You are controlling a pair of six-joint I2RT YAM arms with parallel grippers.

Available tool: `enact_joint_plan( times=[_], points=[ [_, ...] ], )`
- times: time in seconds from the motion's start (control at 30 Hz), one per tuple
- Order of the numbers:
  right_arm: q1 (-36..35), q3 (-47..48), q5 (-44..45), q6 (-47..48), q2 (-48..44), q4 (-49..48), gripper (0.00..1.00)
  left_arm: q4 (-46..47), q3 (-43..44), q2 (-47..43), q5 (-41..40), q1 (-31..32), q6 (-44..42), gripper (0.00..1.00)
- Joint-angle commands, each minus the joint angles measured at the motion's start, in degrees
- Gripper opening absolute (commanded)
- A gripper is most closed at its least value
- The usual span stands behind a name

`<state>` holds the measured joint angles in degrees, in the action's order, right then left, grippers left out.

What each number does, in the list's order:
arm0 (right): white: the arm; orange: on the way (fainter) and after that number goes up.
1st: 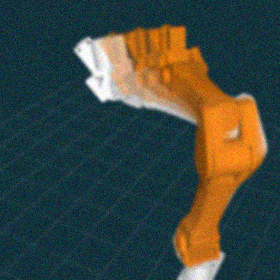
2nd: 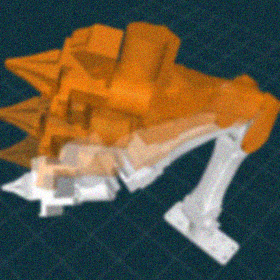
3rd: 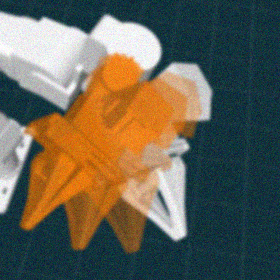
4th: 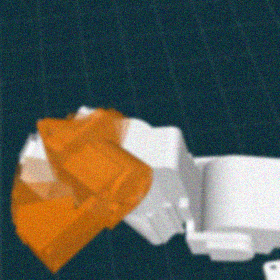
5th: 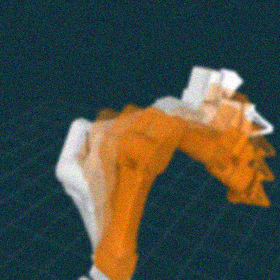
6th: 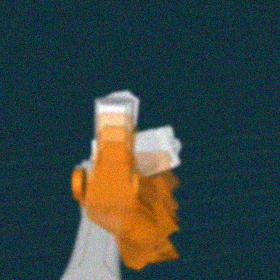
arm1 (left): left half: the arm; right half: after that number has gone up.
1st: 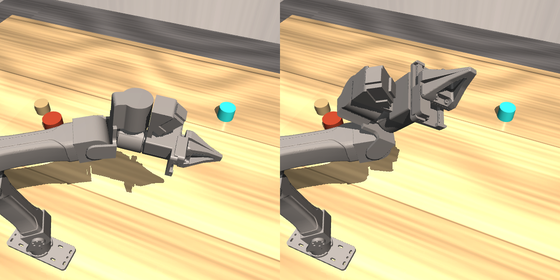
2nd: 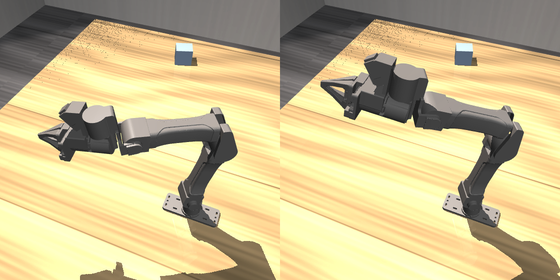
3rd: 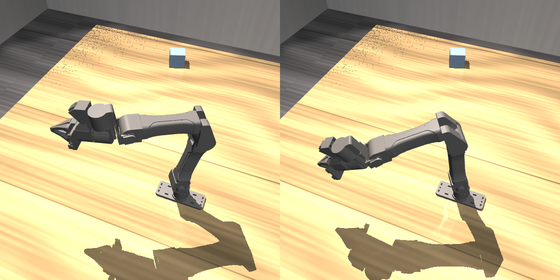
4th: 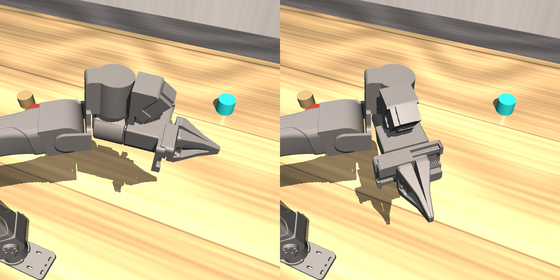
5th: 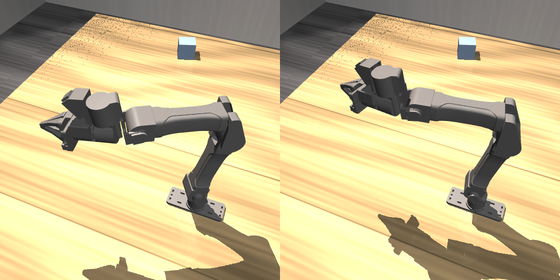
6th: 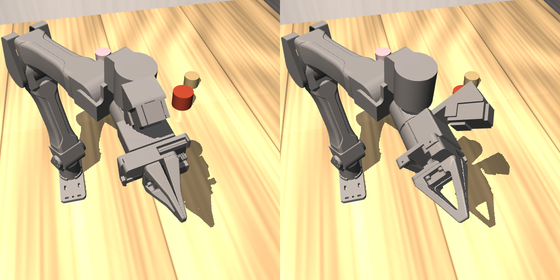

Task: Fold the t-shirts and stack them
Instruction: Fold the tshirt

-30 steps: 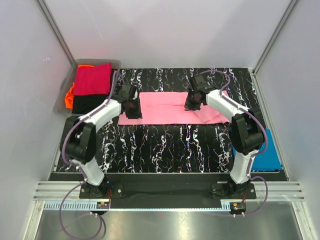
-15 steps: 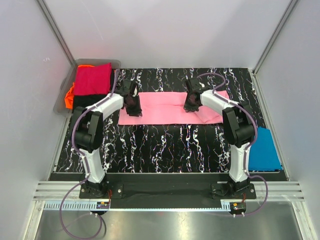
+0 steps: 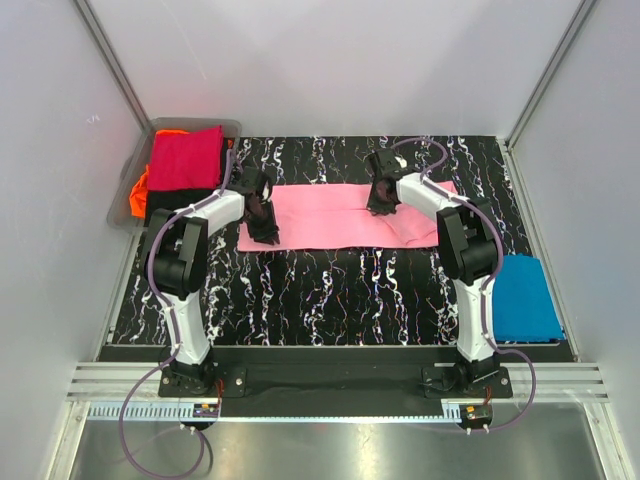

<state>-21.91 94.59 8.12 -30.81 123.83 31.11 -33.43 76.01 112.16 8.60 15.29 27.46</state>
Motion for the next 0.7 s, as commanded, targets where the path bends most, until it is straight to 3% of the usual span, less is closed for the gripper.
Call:
enact_joint_plan(
  times=[0.0,0.3,0.67],
  points=[
    [1.2,4.4,2.1,1.6,1.0,-1.3,0.0,-1.4,-2.4,0.9,2.0,0.3,0.5,0.27],
    [2.3,6.8,-0.5,2.2,1.8,-1.0,0.0,-1.6,-3.9,-0.8,2.6,-0.1,-0.5,0.27],
    [2.1,-5.7,-4.1,4.5,-11.4,0.1,0.03,-2.0,-7.7,-4.7,1.2,-0.1,-2.7,0.27]
  ],
)
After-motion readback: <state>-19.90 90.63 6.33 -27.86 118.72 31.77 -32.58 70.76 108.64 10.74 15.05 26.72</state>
